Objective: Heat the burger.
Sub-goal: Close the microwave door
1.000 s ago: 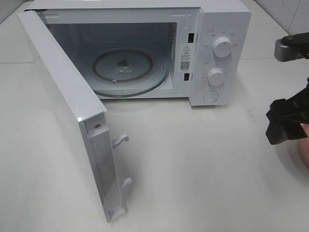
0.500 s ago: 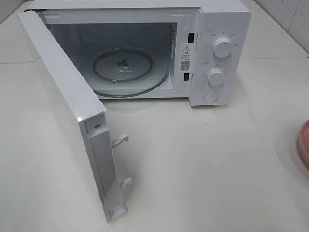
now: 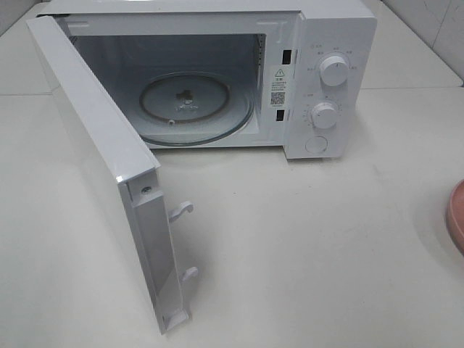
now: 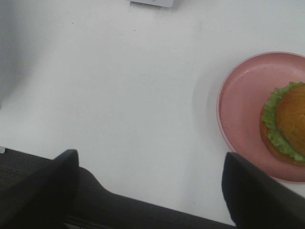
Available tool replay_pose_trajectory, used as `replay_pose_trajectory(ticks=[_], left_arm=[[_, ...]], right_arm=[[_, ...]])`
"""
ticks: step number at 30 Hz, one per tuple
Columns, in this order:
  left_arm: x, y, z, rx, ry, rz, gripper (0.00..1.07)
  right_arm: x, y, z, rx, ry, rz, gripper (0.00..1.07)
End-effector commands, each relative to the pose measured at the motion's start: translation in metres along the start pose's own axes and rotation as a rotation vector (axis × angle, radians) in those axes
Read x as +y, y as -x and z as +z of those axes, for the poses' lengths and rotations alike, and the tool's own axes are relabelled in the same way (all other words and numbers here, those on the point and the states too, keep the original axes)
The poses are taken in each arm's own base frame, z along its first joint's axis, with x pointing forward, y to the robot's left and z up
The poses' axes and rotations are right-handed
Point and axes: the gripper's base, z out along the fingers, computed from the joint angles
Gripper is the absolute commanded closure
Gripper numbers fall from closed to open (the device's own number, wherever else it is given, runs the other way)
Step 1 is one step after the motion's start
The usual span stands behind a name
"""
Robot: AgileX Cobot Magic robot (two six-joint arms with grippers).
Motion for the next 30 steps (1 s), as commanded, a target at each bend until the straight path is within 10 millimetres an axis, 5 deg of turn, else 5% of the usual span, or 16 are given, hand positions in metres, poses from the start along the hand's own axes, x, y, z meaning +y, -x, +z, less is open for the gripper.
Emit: replay_pose_trajectory(ticks=[1,21,30], left_arm=[[-0.001,-0.001,-0.003,-0.028,-0.005,-0.001,0.06],[-0.001,-0.001,-0.003,-0.028,-0.005,-0.001,0.06],[-0.001,-0.001,-0.003,-0.027,-0.005,-0.001,0.06]], right_arm=[[-0.006,-0.022,-0.007,-0.053,-0.045,0.063,0.31],[-0.003,-0.081,-0.018,-0.416,-0.138,0.211,0.31],[-0.001,-0.083,-0.019,-0.429,-0.144,0.204,0.31]])
